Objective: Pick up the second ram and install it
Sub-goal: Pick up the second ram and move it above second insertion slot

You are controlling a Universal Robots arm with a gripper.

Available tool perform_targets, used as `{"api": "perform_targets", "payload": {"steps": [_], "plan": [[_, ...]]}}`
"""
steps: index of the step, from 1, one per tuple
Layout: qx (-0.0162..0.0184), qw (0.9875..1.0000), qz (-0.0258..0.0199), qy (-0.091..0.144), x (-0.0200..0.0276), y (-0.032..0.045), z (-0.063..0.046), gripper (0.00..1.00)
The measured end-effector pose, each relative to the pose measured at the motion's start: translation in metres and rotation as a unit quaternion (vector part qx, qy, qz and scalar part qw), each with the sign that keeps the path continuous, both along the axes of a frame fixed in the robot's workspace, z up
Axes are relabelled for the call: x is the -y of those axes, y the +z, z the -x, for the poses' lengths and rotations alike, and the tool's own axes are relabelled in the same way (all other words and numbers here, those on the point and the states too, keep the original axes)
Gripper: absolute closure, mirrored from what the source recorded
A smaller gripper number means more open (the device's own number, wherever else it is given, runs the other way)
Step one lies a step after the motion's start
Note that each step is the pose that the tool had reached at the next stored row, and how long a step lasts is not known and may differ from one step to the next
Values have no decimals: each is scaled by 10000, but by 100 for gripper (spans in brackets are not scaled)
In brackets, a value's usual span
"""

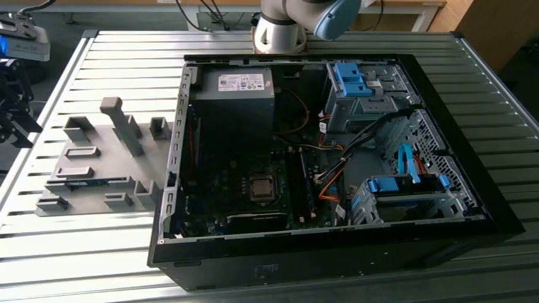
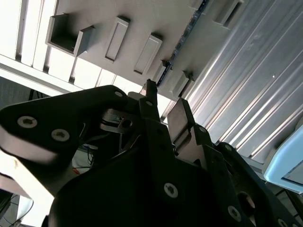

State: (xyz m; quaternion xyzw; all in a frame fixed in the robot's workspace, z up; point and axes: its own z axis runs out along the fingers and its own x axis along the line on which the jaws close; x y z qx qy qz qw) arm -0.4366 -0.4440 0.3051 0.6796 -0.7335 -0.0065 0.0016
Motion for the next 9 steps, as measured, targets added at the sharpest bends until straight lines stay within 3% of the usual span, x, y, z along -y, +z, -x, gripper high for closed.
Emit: {"api": "perform_targets", "payload": {"steps": [9], "plan": [[9, 10000, 0, 13, 14, -159, -83, 63]]}}
